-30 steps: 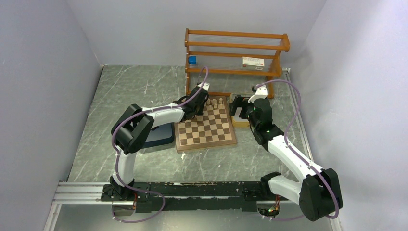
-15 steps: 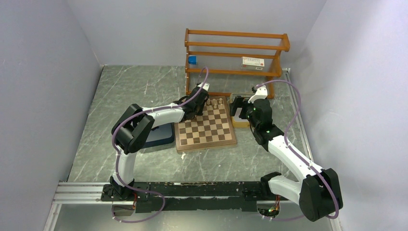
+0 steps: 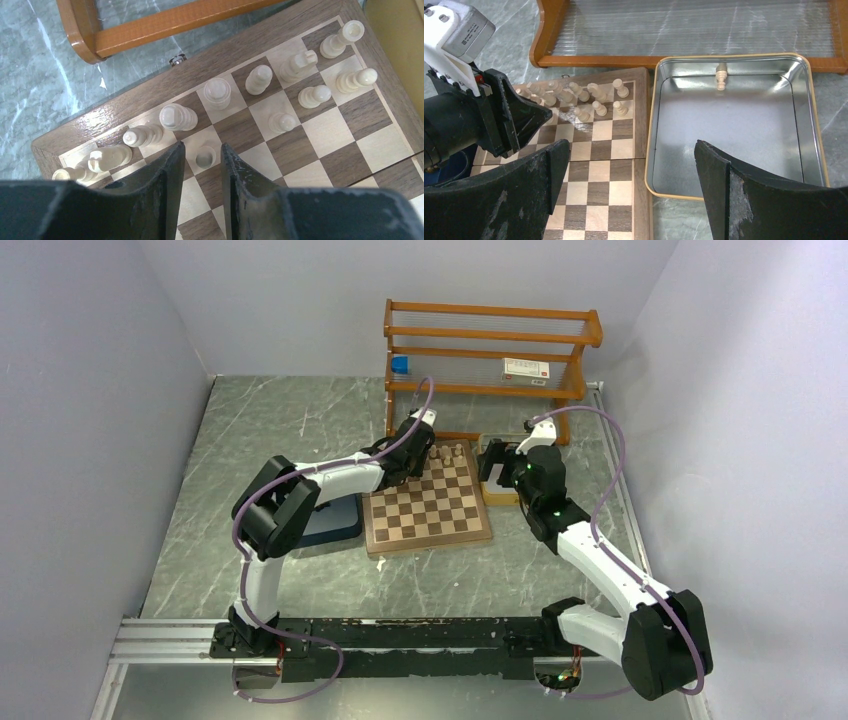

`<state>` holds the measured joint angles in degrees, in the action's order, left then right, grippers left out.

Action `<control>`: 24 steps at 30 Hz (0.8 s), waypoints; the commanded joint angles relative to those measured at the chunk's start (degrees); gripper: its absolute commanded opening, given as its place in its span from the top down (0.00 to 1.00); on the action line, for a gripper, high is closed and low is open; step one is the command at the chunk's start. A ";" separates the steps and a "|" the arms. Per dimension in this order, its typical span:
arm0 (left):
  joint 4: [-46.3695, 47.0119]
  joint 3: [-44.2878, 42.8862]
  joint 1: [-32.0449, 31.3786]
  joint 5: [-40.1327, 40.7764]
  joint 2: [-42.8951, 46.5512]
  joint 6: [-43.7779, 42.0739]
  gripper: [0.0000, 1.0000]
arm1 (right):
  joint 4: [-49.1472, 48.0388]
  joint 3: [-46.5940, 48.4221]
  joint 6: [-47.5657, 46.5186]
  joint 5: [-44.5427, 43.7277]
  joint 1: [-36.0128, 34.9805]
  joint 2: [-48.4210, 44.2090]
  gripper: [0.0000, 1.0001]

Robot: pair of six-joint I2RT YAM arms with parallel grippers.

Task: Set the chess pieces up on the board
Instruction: Place the chess piece on the chessboard, then pick up the chess piece from the storage box.

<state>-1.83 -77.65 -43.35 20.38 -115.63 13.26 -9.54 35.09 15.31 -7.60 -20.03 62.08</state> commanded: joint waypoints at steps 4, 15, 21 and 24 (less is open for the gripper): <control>-2.39 -3.83 -0.52 -0.76 3.69 1.02 0.57 | -1.35 -0.22 0.52 -1.60 0.40 1.42 0.00; -10.26 -1.11 0.26 -8.25 22.74 1.98 0.32 | -4.22 3.80 -3.16 -3.23 3.51 13.05 0.20; -17.02 3.26 0.37 -12.49 36.62 1.65 0.03 | -7.89 6.35 -6.46 -0.64 7.74 23.15 0.55; -17.94 8.82 0.46 -12.26 43.80 0.80 0.02 | -8.49 9.15 -8.01 -0.31 8.94 27.86 0.69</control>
<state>-14.33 -74.35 -43.18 10.50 -78.65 14.96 -14.41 40.73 10.28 -8.14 -12.71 85.41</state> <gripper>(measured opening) 0.974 0.363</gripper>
